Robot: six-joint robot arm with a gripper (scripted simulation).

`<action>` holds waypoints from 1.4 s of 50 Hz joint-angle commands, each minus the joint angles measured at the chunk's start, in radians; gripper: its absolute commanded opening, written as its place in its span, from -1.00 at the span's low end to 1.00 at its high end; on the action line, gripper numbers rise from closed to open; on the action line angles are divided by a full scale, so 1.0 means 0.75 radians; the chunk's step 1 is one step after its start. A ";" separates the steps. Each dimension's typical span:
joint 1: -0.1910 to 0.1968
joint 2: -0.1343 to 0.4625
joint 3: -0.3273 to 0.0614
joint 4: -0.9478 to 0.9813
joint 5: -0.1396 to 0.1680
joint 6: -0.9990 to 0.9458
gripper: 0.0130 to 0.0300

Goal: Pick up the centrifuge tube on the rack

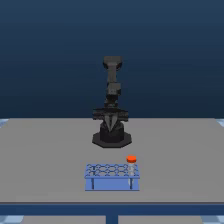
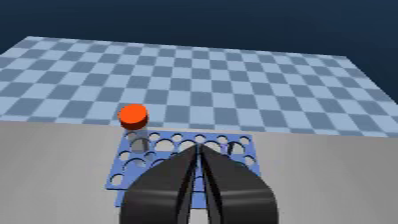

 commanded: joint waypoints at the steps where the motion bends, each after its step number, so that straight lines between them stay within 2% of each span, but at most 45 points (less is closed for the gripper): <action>1: 0.000 0.000 0.000 0.000 0.000 0.000 1.00; 40: 0.012 0.012 -0.006 0.064 -0.003 -0.058 1.00; 55: 0.042 0.042 -0.022 0.220 -0.011 -0.199 1.00; 70: 0.095 0.099 -0.054 0.469 -0.028 -0.419 1.00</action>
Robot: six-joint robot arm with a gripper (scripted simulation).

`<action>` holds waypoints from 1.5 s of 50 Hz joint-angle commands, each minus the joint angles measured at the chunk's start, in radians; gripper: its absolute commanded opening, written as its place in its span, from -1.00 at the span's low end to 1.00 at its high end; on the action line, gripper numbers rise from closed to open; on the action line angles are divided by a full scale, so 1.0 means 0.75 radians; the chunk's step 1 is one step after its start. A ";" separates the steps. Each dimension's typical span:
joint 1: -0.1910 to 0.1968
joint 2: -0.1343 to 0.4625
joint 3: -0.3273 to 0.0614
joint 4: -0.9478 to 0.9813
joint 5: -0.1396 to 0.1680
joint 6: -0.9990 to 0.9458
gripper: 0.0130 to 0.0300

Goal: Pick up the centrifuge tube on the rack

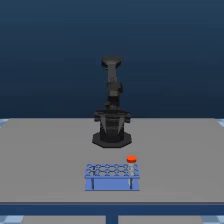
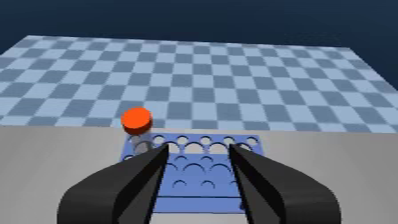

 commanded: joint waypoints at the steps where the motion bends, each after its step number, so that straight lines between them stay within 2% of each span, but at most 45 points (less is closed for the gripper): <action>1: 0.031 0.025 -0.015 0.106 -0.012 -0.113 1.00; 10: 0.070 0.073 -0.044 0.266 -0.027 -0.249 1.00; 18: 0.130 0.156 -0.099 0.479 -0.052 -0.424 1.00; 20: 0.130 0.156 -0.099 0.479 -0.052 -0.424 1.00; 23: 0.162 0.209 -0.136 0.586 -0.065 -0.507 1.00; 25: 0.162 0.209 -0.136 0.586 -0.065 -0.507 1.00; 28: 0.194 0.266 -0.179 0.692 -0.076 -0.590 1.00; 30: 0.194 0.266 -0.179 0.692 -0.076 -0.590 1.00; 33: 0.224 0.326 -0.227 0.799 -0.085 -0.671 1.00; 35: 0.224 0.326 -0.227 0.799 -0.085 -0.671 1.00; 38: 0.251 0.383 -0.276 0.898 -0.090 -0.747 1.00; 40: 0.251 0.383 -0.276 0.898 -0.090 -0.747 1.00; 43: 0.273 0.435 -0.322 0.988 -0.093 -0.818 1.00; 45: 0.273 0.435 -0.322 0.988 -0.093 -0.818 1.00; 48: 0.289 0.477 -0.362 1.068 -0.094 -0.883 1.00; 50: 0.289 0.477 -0.362 1.068 -0.094 -0.883 1.00; 53: 0.301 0.511 -0.397 1.139 -0.094 -0.941 1.00; 55: 0.301 0.511 -0.397 1.139 -0.094 -0.941 1.00; 58: 0.310 0.539 -0.427 1.201 -0.093 -0.993 1.00; 75: 0.329 0.597 -0.487 1.323 -0.093 -1.095 1.00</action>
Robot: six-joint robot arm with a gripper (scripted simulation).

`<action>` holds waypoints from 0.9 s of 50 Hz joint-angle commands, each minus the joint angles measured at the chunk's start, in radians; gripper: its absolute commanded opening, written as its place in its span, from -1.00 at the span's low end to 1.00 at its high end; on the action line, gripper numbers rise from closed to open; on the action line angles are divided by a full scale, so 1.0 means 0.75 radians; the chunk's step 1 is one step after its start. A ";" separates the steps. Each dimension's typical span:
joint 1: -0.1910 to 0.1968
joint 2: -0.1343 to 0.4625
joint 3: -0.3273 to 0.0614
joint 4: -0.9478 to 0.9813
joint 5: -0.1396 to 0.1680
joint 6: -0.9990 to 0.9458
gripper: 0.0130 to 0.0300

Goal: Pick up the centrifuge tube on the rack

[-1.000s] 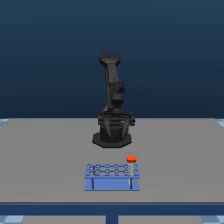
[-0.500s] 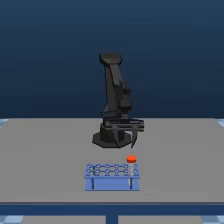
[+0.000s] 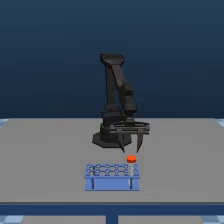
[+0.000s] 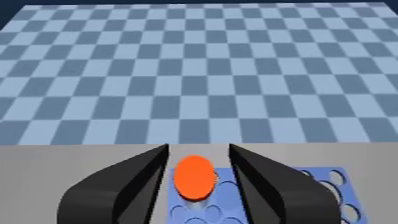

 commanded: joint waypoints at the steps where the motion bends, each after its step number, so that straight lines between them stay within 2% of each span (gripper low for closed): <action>1: 0.008 0.014 -0.015 0.030 0.000 -0.037 1.00; 17: 0.013 0.034 -0.030 0.042 -0.002 -0.042 1.00; 45: 0.010 0.051 0.000 -0.145 -0.016 0.147 1.00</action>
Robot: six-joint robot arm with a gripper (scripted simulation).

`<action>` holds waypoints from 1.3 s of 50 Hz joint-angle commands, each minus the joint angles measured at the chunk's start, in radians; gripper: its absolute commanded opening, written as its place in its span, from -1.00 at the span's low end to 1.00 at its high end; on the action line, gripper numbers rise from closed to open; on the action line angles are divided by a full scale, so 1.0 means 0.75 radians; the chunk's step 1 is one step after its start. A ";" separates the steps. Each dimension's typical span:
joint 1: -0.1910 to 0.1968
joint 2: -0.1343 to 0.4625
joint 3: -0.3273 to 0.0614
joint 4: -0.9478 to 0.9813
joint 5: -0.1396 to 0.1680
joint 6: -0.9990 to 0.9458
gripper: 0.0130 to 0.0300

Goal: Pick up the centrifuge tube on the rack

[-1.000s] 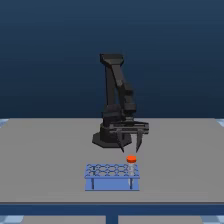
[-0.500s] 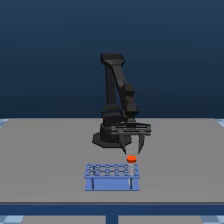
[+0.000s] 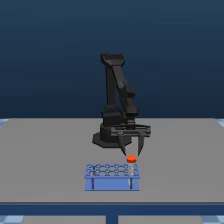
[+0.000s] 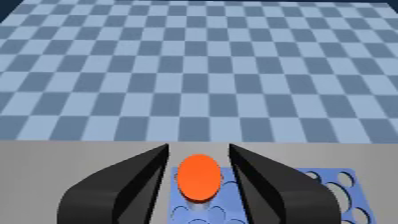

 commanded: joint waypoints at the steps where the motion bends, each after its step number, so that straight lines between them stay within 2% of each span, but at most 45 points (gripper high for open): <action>1: 0.000 0.008 0.006 -0.051 -0.008 0.065 1.00; 33: 0.000 0.090 0.054 -0.426 -0.075 0.456 1.00; 59: 0.000 0.108 0.062 -0.485 -0.092 0.518 1.00; 60: 0.000 0.108 0.062 -0.485 -0.092 0.518 -1.00; 65: 0.000 0.108 0.062 -0.485 -0.092 0.518 -1.00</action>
